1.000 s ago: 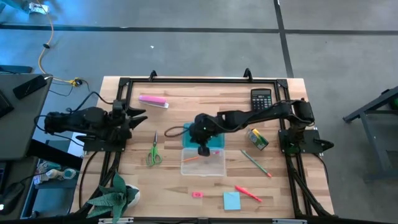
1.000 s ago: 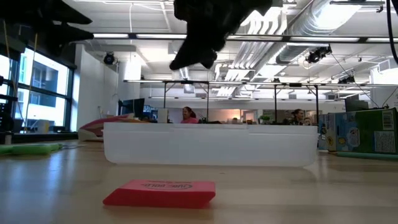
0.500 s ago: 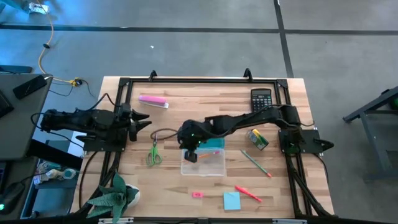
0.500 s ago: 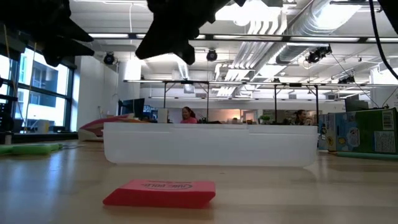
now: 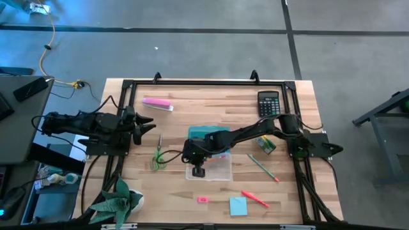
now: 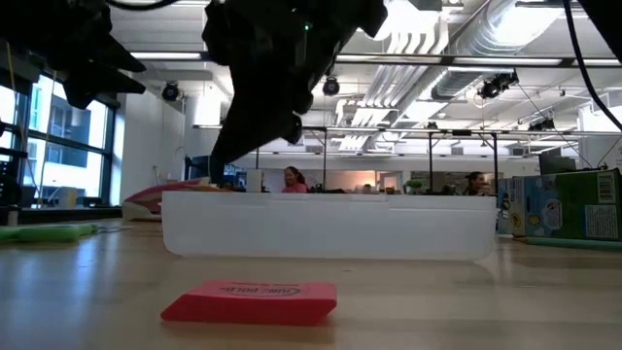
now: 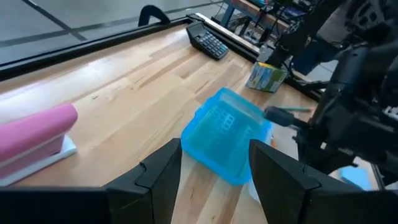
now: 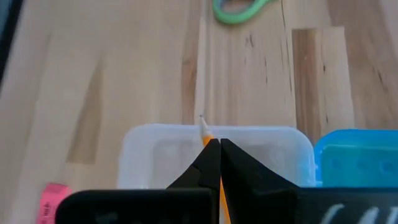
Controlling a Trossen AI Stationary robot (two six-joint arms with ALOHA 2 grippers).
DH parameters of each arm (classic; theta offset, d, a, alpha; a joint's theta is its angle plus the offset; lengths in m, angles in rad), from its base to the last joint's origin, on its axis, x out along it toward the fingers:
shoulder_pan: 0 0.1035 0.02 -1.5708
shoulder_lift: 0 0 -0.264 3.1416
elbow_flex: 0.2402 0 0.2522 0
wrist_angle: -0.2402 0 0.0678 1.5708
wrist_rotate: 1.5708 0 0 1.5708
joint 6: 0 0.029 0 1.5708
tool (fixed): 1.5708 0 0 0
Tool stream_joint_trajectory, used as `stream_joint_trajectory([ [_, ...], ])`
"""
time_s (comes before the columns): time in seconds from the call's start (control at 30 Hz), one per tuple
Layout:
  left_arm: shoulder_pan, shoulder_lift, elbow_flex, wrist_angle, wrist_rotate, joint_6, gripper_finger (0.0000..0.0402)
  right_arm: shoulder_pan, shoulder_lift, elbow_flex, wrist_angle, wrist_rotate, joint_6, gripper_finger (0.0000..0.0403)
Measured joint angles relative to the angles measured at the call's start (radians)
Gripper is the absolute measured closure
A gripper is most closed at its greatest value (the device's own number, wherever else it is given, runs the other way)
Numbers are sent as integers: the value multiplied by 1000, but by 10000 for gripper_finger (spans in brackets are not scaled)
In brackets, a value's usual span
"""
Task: Pack school essentials
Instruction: Put the yellow pencil into the supply box, then put the green scissors into the supply box
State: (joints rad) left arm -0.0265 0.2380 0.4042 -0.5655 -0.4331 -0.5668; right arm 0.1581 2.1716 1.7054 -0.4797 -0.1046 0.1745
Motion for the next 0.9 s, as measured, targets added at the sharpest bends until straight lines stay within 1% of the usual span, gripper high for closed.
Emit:
stream_joint_trajectory([
  [0.3,0,0,0,0,-4,-1,227,0,29,0,-19,21,0,403],
  [0.47,0,0,0,0,-5,1,227,0,35,0,-32,-19,0,403],
  [0.63,0,0,0,-15,-4,1,227,2,34,0,-69,-25,-1,403],
  [0.77,0,0,0,-26,-4,1,227,6,32,0,-90,-58,-1,403],
  [0.9,0,0,0,-26,-4,1,227,26,32,0,-105,-67,-22,403],
])
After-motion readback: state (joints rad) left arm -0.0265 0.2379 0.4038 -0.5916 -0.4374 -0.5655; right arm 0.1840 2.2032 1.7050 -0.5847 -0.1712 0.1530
